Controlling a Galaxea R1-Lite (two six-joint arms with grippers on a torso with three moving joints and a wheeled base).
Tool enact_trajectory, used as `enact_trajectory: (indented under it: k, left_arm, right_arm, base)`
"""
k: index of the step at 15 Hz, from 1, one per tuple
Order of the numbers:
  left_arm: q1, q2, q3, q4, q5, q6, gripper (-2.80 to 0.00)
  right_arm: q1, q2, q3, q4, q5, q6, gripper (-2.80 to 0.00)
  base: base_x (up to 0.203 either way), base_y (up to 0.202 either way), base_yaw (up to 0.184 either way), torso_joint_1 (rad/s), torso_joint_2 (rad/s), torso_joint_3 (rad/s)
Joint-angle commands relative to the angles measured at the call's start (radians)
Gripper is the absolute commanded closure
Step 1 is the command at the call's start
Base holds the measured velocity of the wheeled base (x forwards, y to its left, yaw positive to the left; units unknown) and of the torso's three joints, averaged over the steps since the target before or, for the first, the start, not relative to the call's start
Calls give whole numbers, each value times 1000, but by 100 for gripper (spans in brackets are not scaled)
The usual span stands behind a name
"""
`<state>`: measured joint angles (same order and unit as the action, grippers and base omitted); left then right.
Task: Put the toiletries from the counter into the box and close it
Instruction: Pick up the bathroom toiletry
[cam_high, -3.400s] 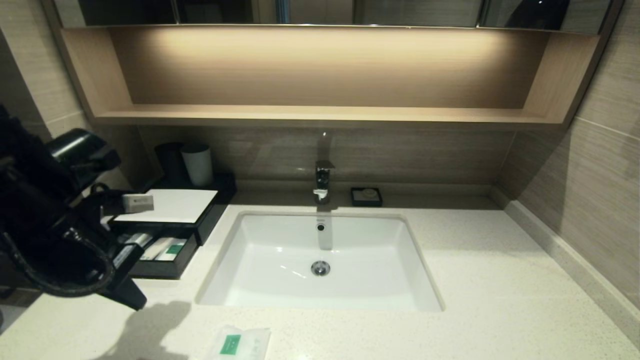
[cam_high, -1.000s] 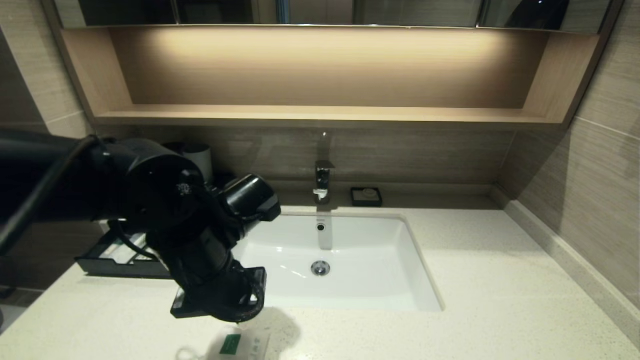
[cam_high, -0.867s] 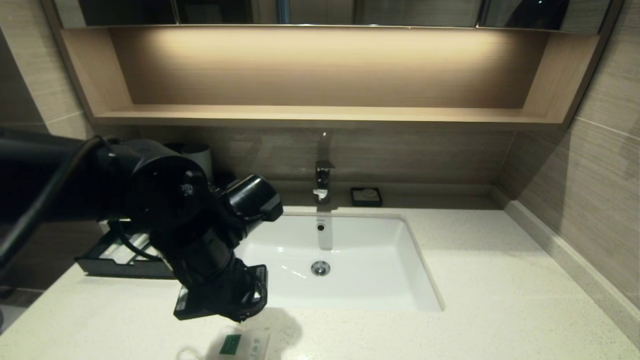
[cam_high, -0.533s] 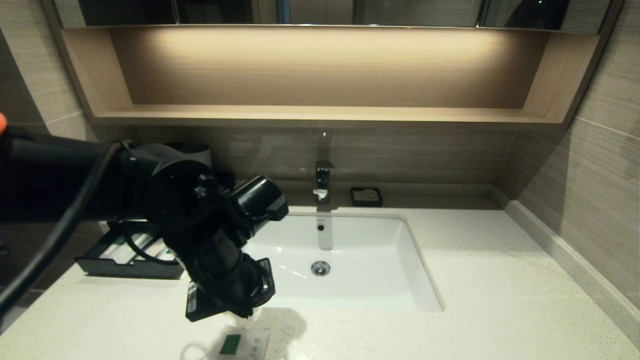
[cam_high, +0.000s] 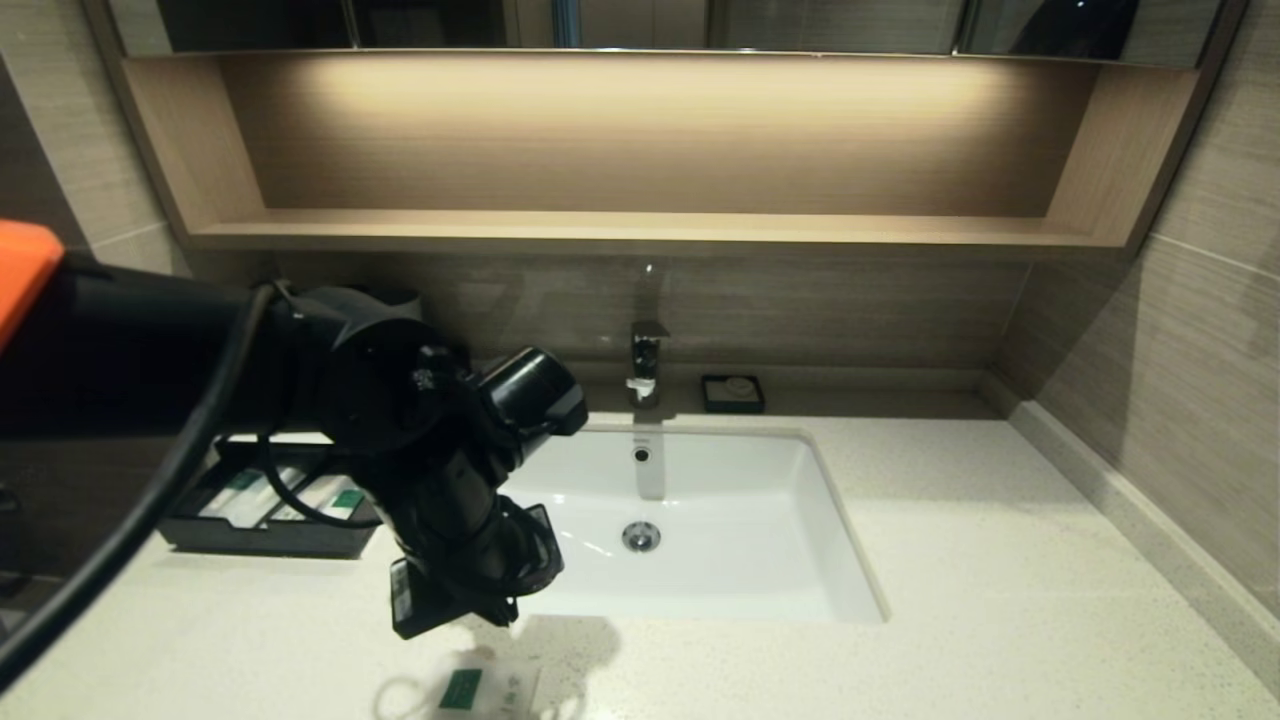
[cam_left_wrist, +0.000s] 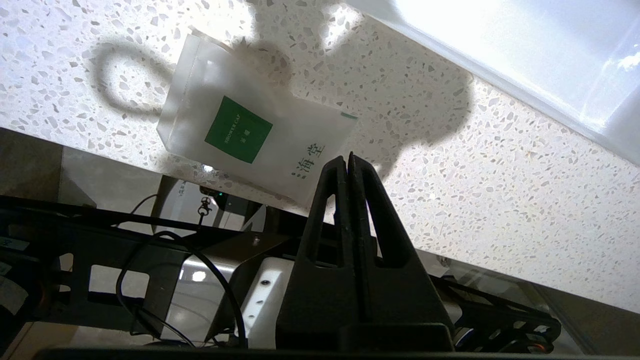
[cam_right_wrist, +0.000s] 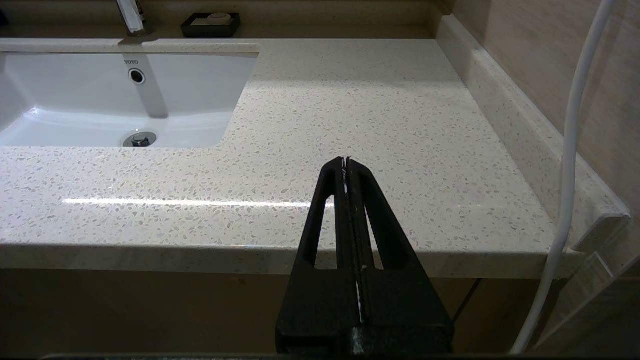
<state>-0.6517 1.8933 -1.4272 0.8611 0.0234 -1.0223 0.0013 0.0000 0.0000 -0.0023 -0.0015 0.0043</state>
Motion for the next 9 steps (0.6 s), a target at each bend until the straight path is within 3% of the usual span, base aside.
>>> enact_trajectory:
  k: [1, 9]
  left_arm:
    - [0, 10, -1, 6, 0, -12, 0]
    - [0, 36, 5, 4, 0, -117, 0]
  right_arm:
    - [0, 0, 2, -1, 0, 0, 0]
    - [0, 0, 0, -1, 0, 0, 0]
  base:
    - [0, 0, 0, 0, 0, 0]
    - [0, 0, 0, 0, 0, 0]
